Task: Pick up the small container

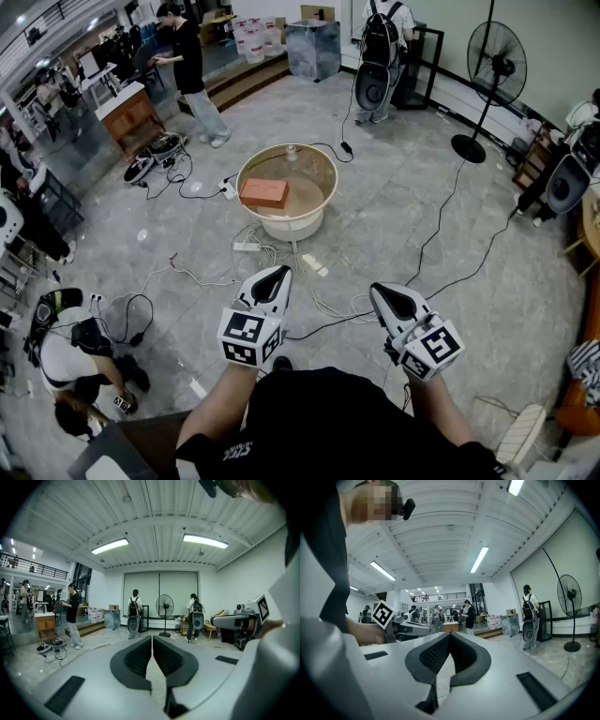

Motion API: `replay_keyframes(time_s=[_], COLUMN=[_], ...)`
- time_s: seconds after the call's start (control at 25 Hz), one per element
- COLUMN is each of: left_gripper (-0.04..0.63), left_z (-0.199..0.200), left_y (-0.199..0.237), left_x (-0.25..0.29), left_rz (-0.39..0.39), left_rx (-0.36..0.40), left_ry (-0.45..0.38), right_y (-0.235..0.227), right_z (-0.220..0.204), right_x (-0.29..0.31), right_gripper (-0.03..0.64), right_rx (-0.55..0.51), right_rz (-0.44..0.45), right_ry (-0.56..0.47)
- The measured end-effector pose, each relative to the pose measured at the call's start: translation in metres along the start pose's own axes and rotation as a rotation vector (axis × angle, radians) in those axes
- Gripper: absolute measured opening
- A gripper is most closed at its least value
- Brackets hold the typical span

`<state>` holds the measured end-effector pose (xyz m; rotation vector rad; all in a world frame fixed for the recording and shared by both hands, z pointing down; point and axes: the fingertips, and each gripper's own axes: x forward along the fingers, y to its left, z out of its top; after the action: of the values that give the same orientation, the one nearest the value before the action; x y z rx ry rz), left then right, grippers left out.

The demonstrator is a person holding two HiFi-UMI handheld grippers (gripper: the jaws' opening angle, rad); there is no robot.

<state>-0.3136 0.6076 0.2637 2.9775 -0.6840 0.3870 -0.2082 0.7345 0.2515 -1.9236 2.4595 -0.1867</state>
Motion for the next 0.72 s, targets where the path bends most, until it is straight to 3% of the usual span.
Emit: replay_keyframes(time_s=[0.24,0.48,0.72], left_gripper=[0.025,0.025,0.025], left_z=[0.038,0.030,0.002], left_y=[0.013,-0.017,-0.009], left_x=[0.015,0.010,0.016], left_rz=[0.103,0.059,0.066], left_rx=[-0.024,-0.002,-0.045], left_ry=[-0.086,-0.069,-0.025], right_y=[-0.026,-0.027,-0.035], right_z=[0.039,0.018,-0.006], right_x=[-0.001,-0.023,-0.035], right_gripper=[0.011,0.012,0.012], right_rx=[-0.070,0.021,0.080], right_rz=[-0.021,-0.059,-0.083], right_ry=[-0.074,-0.062,-0.058])
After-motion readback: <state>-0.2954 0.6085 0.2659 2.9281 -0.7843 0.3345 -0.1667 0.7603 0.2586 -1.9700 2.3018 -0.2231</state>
